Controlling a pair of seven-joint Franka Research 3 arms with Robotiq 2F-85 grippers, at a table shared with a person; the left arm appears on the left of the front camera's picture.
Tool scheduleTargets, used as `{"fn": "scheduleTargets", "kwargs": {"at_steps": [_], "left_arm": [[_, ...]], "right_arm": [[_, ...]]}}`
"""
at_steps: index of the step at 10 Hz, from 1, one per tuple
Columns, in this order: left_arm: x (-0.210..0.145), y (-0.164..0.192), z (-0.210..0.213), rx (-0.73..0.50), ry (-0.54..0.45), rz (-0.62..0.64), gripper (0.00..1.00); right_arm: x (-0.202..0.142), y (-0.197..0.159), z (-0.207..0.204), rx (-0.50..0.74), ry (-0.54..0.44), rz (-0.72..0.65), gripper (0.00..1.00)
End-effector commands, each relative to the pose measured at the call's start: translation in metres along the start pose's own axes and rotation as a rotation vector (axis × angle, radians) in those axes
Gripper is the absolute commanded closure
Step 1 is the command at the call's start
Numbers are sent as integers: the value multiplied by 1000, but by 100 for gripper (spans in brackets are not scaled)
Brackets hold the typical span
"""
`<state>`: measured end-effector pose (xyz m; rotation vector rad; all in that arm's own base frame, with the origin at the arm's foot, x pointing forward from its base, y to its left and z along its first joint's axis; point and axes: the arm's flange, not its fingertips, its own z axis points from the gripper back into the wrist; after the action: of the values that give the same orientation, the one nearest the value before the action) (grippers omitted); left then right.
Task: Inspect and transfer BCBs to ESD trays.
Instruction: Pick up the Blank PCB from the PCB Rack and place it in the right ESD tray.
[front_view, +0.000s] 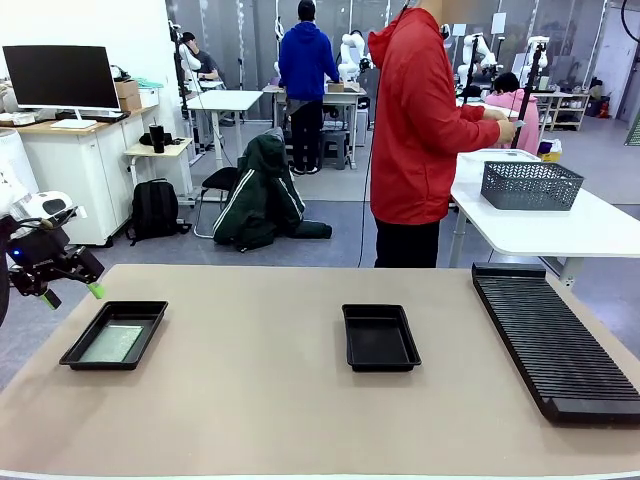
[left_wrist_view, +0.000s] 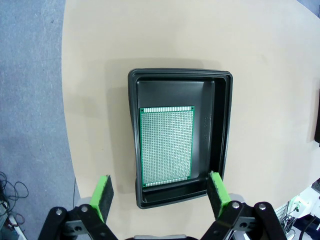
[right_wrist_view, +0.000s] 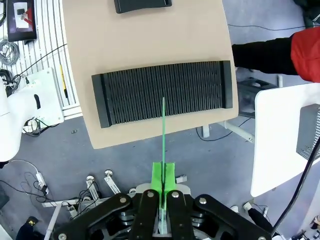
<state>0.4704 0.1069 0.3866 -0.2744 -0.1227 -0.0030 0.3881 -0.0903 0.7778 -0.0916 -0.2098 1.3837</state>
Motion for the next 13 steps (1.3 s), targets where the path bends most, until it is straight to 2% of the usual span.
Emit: {"fn": "scheduleTargets", "kwargs": {"at_steps": [1,6,8,12,13], "left_arm": [[0,1,0,-3,-10,-2,0],[0,1,0,-3,-10,-2,0],[0,1,0,-3,-10,-2,0],[0,1,0,-3,-10,-2,0],[0,1,0,-3,-10,-2,0]], "right_arm": [[1,0,-2,0,4,5,98],[0,-1,-2,3,0,0,98],[26,-12,-48,79,-64,-241,98],[103,18,-147,137,-293,-728,98],[125,28,-178,208,-361,-827,98]]}}
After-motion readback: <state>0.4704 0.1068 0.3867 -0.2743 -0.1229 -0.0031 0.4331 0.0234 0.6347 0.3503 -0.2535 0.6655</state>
